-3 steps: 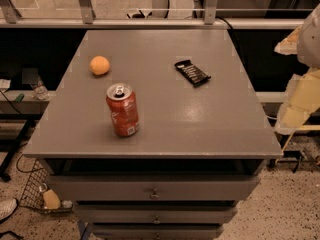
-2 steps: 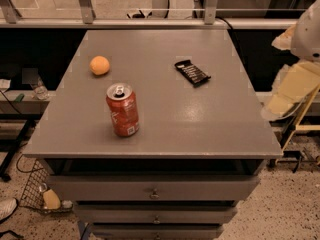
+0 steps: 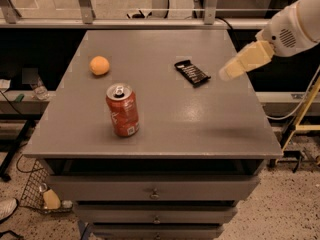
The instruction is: Move rxbar chocolate near coke can
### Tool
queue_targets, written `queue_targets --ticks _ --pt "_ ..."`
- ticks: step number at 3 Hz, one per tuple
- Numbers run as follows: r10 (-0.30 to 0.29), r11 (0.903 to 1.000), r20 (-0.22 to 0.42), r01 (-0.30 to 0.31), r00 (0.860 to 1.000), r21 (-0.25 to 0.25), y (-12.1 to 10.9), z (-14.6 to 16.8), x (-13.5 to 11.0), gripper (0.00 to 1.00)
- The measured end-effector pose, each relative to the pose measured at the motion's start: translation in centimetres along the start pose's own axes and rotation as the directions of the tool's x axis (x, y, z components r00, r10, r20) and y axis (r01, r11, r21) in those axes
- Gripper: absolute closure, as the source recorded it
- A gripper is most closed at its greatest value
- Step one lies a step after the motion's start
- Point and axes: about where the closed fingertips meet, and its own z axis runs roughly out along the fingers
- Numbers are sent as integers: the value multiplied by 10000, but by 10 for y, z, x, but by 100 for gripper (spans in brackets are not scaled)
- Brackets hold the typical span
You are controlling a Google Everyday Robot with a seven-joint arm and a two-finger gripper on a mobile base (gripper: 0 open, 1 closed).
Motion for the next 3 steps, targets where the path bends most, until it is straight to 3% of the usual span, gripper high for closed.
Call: queue_targets --ticks 1,3 --pt "1172 9929 336 -1178 9925 140 -22 34 -16 0" --pt "1942 9794 -302 -1920 9805 623 -45 95 -16 0"
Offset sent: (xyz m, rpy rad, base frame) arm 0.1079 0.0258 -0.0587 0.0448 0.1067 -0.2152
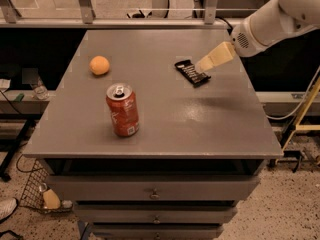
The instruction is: Move rxbar chocolate near coke can
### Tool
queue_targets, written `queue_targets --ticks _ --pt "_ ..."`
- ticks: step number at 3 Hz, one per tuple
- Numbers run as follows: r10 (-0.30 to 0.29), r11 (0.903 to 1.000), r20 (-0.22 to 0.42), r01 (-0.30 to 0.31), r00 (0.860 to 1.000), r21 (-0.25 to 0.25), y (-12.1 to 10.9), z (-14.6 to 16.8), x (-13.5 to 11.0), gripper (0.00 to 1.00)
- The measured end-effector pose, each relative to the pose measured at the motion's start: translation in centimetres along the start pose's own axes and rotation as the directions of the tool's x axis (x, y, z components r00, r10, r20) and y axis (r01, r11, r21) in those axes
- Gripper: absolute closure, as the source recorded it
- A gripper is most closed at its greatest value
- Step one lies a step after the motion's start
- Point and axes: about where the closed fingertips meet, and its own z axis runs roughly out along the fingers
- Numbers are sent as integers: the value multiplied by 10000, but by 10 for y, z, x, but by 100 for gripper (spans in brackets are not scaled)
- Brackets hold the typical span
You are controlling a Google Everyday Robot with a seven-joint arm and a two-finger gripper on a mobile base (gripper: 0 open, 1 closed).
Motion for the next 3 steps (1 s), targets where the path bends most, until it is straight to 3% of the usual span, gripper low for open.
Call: queue_targets --ticks 1,3 --pt "97 9997 -320 -90 9994 226 -3 22 4 0" --pt "-385 9988 -964 413 9946 266 2 56 -6 0"
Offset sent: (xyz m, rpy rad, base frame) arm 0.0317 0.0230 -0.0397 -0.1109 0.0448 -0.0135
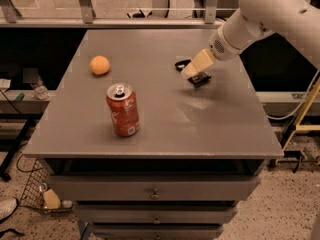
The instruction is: Move rxbar chocolate near coke can
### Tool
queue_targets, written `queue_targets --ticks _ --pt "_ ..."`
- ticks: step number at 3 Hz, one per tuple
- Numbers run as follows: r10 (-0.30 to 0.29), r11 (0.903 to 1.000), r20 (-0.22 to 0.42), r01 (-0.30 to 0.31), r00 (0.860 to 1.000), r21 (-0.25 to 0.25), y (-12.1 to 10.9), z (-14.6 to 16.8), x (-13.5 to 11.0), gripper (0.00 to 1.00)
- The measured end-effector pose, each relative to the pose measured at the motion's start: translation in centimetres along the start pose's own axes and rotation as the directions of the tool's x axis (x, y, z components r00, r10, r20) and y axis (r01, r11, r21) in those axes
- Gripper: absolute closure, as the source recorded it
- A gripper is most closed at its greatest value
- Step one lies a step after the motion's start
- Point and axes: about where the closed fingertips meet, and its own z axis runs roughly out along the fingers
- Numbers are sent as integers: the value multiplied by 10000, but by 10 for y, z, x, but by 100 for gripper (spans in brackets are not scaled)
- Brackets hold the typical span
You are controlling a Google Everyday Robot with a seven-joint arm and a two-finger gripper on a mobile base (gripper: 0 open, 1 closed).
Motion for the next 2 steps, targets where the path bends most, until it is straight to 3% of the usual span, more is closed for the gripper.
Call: queue_targets --ticks 2 --pt "73 9998 -758 -86 9971 -167 -3 34 -7 0"
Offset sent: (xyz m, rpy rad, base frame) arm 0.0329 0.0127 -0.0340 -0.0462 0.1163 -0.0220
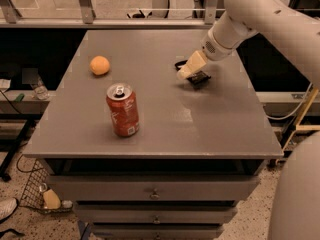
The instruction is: Move rxbar chocolate near coke can
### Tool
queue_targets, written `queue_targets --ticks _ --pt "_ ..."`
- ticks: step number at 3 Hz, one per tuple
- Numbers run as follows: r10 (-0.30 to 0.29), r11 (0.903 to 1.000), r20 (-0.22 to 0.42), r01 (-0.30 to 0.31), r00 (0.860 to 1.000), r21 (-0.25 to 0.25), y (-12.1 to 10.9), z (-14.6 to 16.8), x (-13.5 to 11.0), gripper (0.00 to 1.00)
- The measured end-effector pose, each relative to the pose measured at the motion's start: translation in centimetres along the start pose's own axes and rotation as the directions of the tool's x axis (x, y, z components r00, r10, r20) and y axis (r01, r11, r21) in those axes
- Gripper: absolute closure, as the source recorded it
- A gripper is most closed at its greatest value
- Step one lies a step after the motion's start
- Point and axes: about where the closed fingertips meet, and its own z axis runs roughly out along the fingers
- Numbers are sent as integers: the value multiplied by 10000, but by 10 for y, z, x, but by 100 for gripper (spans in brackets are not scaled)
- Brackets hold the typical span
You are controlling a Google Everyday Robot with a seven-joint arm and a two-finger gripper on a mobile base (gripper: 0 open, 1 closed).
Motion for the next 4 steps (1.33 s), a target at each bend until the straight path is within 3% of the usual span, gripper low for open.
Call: queue_targets --ticks 1,2,4 --pt "84 9999 -387 -89 9992 -140 1 12 -2 0" --pt "186 9996 -695 -200 9974 -196 2 19 -1 18" --pt "189 9996 -995 -208 9949 -184 4 20 -3 64"
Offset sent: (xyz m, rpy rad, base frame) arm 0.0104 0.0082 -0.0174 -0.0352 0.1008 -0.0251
